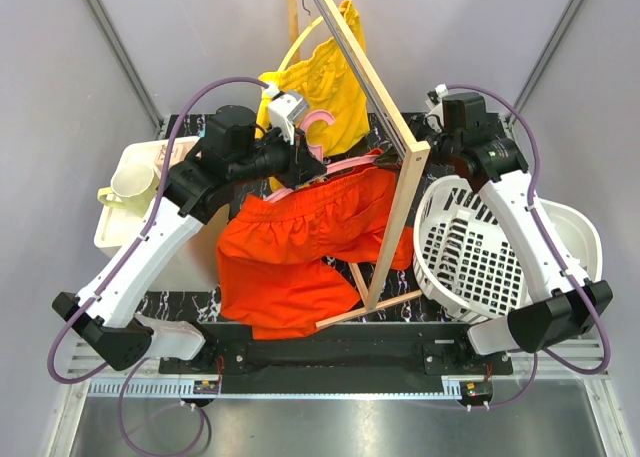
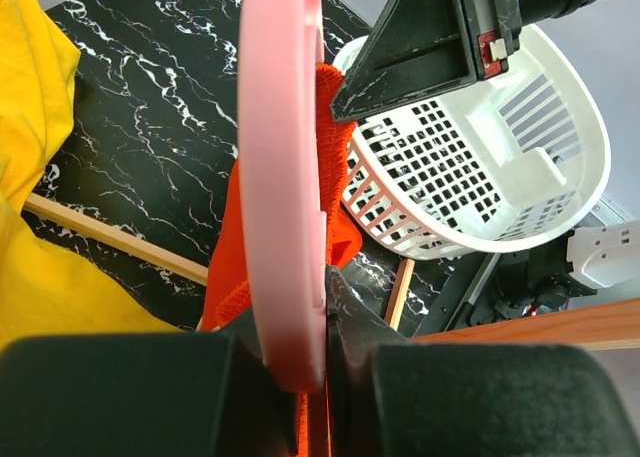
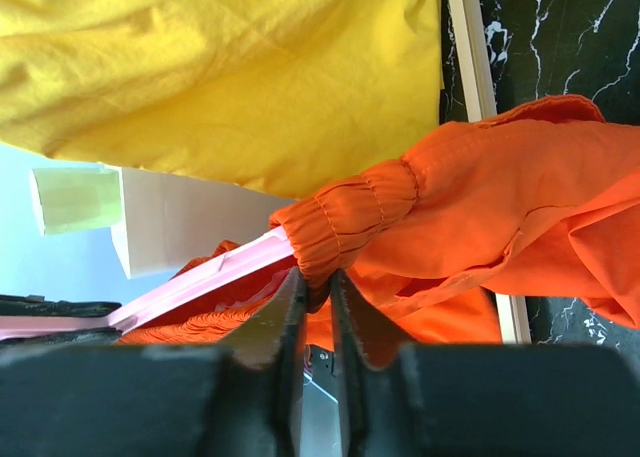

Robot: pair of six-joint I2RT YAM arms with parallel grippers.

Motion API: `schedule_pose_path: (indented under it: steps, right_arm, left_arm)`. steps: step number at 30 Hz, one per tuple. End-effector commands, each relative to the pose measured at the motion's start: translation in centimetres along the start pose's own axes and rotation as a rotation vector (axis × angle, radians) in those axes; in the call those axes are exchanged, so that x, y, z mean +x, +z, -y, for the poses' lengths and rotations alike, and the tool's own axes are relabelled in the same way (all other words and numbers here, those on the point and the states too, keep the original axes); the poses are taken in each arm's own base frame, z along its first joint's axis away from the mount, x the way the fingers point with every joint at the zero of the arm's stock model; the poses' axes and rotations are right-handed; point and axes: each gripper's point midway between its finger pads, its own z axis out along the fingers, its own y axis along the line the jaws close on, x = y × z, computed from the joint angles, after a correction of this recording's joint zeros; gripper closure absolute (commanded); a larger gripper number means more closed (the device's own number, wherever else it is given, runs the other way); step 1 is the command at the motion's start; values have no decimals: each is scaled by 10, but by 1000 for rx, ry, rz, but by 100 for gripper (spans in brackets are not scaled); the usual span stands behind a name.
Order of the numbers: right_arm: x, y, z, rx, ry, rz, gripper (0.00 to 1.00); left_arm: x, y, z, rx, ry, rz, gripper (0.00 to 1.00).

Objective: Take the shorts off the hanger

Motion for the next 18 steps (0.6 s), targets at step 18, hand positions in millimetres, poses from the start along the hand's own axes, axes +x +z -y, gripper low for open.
schedule_pose_path:
  steps: [18]
  right_arm:
    - [-53, -19, 85, 409, 12, 176, 100]
  left_arm:
    - [-25, -40, 37, 122, 109, 128, 100]
